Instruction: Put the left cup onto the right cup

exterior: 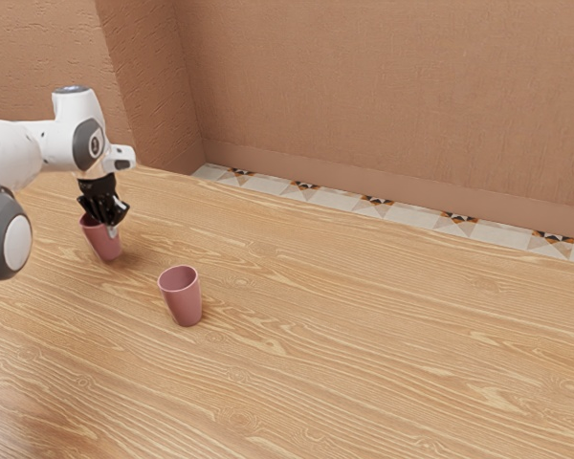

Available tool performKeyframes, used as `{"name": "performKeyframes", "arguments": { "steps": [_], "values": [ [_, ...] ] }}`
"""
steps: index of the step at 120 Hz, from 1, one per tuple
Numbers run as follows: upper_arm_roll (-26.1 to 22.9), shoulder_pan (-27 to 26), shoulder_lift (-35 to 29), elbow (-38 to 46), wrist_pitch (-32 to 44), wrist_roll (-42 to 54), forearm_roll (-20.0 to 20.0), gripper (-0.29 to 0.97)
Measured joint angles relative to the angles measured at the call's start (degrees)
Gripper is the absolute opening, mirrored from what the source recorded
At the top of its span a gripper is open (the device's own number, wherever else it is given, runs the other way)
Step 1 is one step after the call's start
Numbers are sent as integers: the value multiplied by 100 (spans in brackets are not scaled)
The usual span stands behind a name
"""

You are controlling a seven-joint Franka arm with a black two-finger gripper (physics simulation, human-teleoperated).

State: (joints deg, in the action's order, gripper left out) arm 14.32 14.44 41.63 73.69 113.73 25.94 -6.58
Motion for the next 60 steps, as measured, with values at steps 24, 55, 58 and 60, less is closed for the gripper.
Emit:
{"name": "performKeyframes", "arguments": {
  "steps": [24,55,58,60],
  "values": [
    [-27,-188,-1229,912,-235,17,31,-10],
    [-28,-849,-2592,2130,-447,8,235,-10],
    [-28,-939,-2734,2228,-459,4,268,-10],
    [-28,-992,-2819,2284,-472,0,288,-10]
  ]
}}
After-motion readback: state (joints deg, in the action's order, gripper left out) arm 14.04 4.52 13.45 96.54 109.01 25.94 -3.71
